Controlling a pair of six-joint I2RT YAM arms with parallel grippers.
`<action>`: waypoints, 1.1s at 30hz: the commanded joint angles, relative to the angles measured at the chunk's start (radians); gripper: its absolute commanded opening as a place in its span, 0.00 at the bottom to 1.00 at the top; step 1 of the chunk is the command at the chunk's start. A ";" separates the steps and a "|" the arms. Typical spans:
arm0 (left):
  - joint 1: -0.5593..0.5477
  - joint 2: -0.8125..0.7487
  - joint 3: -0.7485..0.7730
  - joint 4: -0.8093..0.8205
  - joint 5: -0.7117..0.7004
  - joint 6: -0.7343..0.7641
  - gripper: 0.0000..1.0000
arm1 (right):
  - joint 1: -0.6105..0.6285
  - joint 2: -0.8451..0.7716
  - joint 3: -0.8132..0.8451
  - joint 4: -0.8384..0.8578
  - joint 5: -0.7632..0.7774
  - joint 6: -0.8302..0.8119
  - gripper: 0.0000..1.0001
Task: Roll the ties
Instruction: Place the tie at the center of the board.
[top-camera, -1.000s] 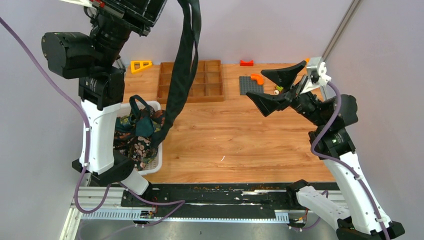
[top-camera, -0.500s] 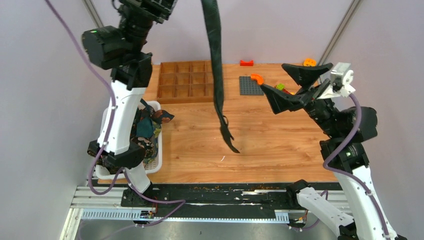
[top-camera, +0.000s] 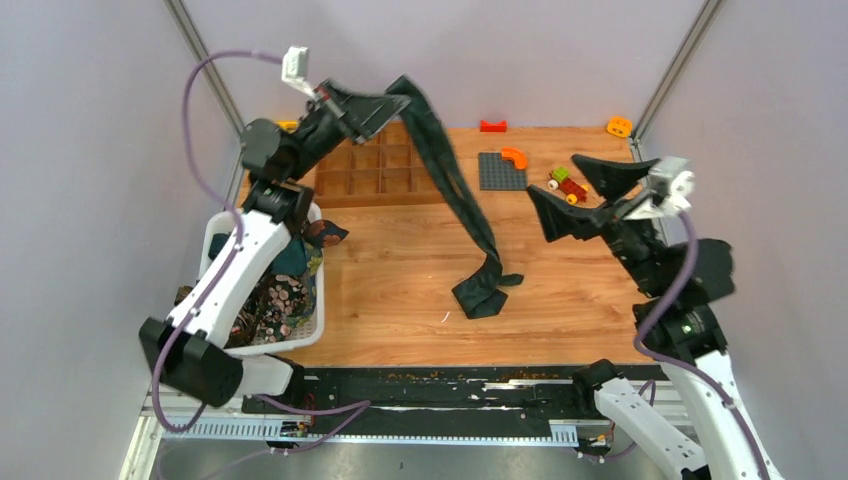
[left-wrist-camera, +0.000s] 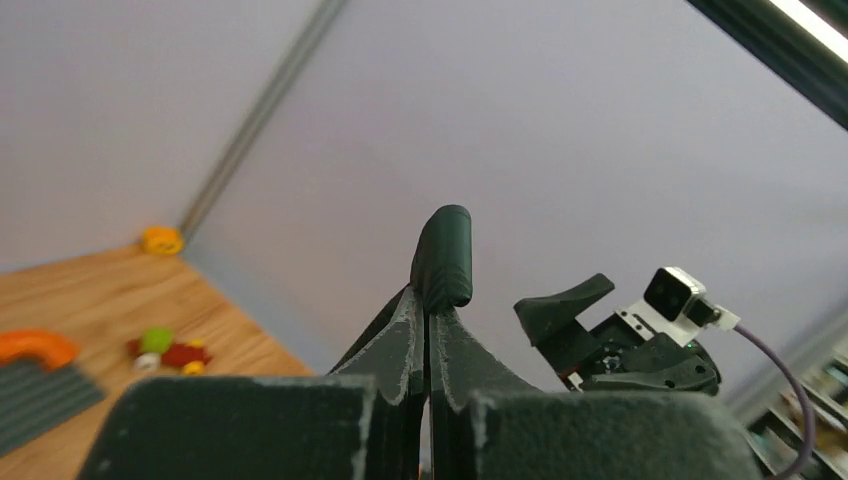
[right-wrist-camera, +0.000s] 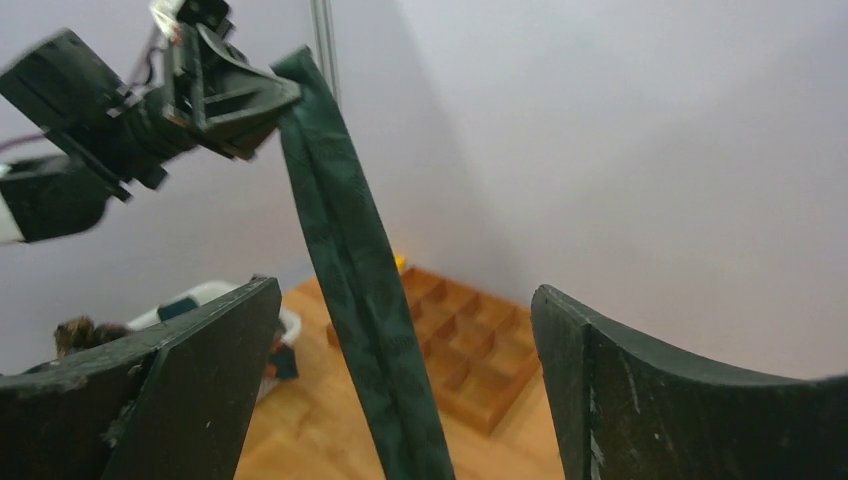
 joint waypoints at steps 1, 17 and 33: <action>0.157 -0.271 -0.233 -0.009 0.041 0.103 0.00 | 0.005 0.053 -0.111 0.029 -0.069 0.122 0.98; 0.199 -0.667 -0.480 -0.744 0.053 0.581 0.00 | 0.008 0.325 -0.293 -0.215 0.172 0.394 0.86; 0.199 -0.829 -0.608 -0.966 0.102 0.698 0.00 | 0.058 1.074 0.217 -0.528 0.029 0.411 0.82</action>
